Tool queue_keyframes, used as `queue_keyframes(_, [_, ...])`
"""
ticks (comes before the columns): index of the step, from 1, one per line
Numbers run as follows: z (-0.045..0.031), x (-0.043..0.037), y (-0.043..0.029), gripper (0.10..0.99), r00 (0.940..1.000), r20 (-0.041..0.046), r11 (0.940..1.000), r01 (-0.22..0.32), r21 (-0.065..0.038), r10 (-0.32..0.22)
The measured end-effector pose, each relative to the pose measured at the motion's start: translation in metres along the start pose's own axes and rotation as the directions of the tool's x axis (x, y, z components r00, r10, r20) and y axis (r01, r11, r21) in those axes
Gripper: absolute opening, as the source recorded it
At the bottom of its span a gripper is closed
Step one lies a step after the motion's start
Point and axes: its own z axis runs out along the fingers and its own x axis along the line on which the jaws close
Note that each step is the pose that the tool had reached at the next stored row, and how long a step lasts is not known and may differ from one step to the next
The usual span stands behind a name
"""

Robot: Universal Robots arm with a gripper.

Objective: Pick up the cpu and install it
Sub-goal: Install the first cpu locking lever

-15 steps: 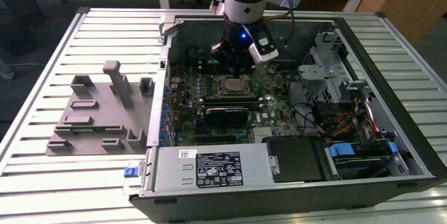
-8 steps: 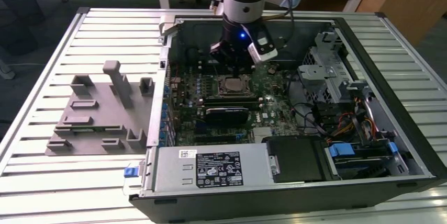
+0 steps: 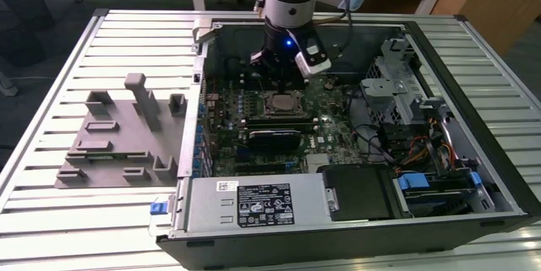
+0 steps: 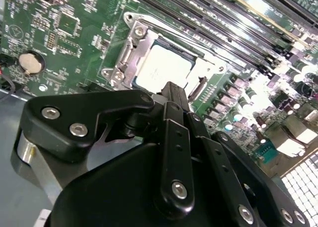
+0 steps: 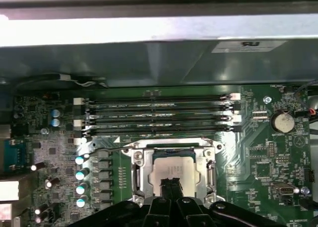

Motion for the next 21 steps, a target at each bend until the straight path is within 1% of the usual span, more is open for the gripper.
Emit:
queue_keyframes(5, [-0.0001, 0.0112, -0.0005, 0.106, 1.0, 0.0005, 1.0, 0.0, 0.0, 0.0])
queue_keyframes(8, [-0.0001, 0.015, -0.0006, 0.106, 1.0, 0.0008, 1.0, 0.0, -0.001, 0.0])
queue_keyframes(11, [-0.0015, 0.0153, -0.0007, 0.106, 1.0, 0.0015, 1.0, 0.0, 0.0, 0.0])
queue_keyframes(16, [-0.0067, 0.0152, -0.0004, 0.106, 1.0, 0.0026, 1.0, 0.0, 0.0, 0.0])
queue_keyframes(21, [-0.007, 0.0152, -0.0004, 0.106, 1.0, 0.0029, 1.0, 0.0, -0.001, 0.0])
